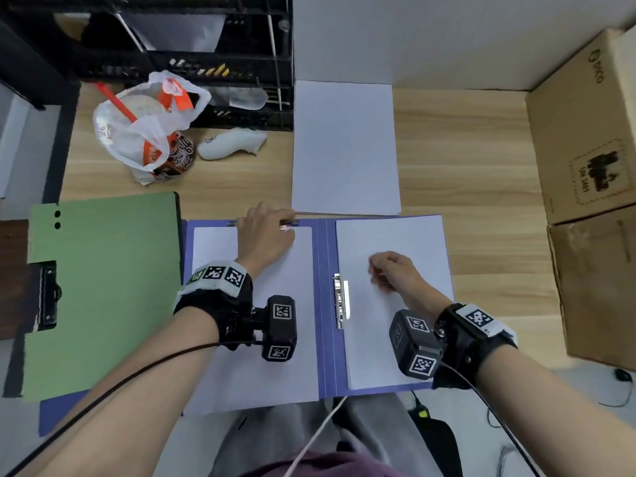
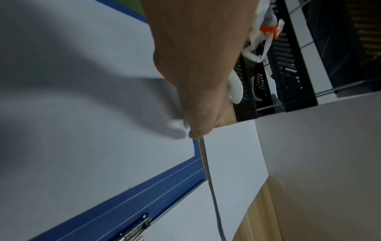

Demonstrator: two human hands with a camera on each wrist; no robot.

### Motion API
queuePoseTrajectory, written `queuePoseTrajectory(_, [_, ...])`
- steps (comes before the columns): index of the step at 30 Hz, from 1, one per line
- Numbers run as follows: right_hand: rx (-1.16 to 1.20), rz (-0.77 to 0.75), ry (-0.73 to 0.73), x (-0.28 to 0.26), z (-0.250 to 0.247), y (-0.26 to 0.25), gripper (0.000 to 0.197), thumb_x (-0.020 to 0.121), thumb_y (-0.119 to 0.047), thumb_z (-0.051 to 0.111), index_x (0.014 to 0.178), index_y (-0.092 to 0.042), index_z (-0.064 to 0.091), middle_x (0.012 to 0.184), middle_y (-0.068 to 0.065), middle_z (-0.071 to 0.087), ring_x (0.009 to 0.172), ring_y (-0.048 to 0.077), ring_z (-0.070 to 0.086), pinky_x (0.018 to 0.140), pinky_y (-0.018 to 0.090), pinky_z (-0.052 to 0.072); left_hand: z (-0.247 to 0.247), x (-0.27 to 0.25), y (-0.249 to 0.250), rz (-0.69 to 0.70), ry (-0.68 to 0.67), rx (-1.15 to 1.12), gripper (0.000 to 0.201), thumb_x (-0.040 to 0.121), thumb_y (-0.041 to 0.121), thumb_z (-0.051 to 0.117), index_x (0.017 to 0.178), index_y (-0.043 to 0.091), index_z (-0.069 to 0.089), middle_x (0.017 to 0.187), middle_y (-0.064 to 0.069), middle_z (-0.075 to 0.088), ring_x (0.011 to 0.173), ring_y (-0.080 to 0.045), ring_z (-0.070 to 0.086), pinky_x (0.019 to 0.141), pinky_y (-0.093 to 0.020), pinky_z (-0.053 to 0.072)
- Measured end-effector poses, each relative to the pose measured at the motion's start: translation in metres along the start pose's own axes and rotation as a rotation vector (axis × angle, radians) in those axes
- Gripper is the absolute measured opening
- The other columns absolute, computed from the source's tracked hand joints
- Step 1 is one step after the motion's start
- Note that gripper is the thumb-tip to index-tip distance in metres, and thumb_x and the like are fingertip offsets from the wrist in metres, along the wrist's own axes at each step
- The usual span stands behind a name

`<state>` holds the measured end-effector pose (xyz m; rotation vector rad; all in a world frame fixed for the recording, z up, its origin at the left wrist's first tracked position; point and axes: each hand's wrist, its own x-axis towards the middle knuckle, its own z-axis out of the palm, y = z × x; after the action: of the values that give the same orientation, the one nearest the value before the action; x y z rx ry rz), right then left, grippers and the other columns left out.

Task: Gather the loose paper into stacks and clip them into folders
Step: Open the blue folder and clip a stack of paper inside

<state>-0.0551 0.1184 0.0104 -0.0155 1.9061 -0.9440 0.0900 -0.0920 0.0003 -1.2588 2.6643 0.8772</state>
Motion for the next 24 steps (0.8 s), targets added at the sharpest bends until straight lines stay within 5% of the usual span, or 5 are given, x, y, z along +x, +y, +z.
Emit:
queuePoseTrajectory(8, [-0.018, 0.042, 0.018, 0.009, -0.004, -0.004, 0.018, 0.096, -0.013, 0.043, 0.084, -0.012, 0.057, 0.072, 0.006, 0.066, 0.054, 0.018, 0.058, 0.048, 0.021, 0.046, 0.002, 0.003, -0.004, -0.083, 0.083, -0.152, 0.02, 0.086, 0.047, 0.057, 0.081, 0.029, 0.066, 0.082, 0.011, 0.056, 0.088, -0.016, 0.051, 0.079, -0.036, 0.038])
queuePoseTrajectory(11, [-0.012, 0.072, 0.008, 0.013, -0.005, -0.01, 0.02, 0.092, -0.024, 0.053, 0.076, -0.012, 0.057, 0.071, 0.01, 0.067, 0.054, 0.023, 0.061, 0.054, 0.025, 0.051, -0.012, -0.006, -0.016, -0.139, 0.148, -0.451, 0.026, 0.094, 0.034, 0.054, 0.079, 0.015, 0.062, 0.08, 0.001, 0.06, 0.074, -0.007, 0.053, 0.07, -0.026, 0.042])
queuePoseTrajectory(14, [-0.014, 0.096, 0.081, 0.016, -0.002, -0.013, 0.027, 0.086, -0.031, 0.064, 0.072, -0.009, 0.061, 0.066, 0.013, 0.068, 0.053, 0.027, 0.063, 0.054, 0.029, 0.055, -0.024, -0.015, -0.04, -0.242, 0.216, -0.593, 0.02, 0.098, 0.022, 0.05, 0.089, 0.017, 0.067, 0.083, 0.003, 0.066, 0.07, 0.006, 0.056, 0.069, -0.016, 0.043])
queuePoseTrajectory(19, [-0.028, 0.094, 0.196, 0.017, 0.003, -0.009, 0.03, 0.08, -0.033, 0.069, 0.066, -0.005, 0.066, 0.067, 0.018, 0.071, 0.052, 0.027, 0.065, 0.058, 0.037, 0.058, -0.027, -0.016, -0.066, -0.404, 0.158, -0.671, 0.02, 0.097, 0.02, 0.055, 0.106, 0.013, 0.072, 0.088, -0.006, 0.068, 0.066, -0.009, 0.054, 0.07, -0.025, 0.046])
queuePoseTrajectory(24, [-0.046, 0.094, 0.218, 0.019, 0.004, -0.01, 0.031, 0.08, -0.033, 0.071, 0.065, -0.005, 0.067, 0.064, 0.017, 0.071, 0.05, 0.025, 0.067, 0.057, 0.038, 0.059, -0.019, -0.009, -0.082, -0.519, 0.234, -0.676, 0.015, 0.088, 0.024, 0.069, 0.075, 0.026, 0.062, 0.071, 0.004, 0.062, 0.069, -0.017, 0.058, 0.077, -0.034, 0.05])
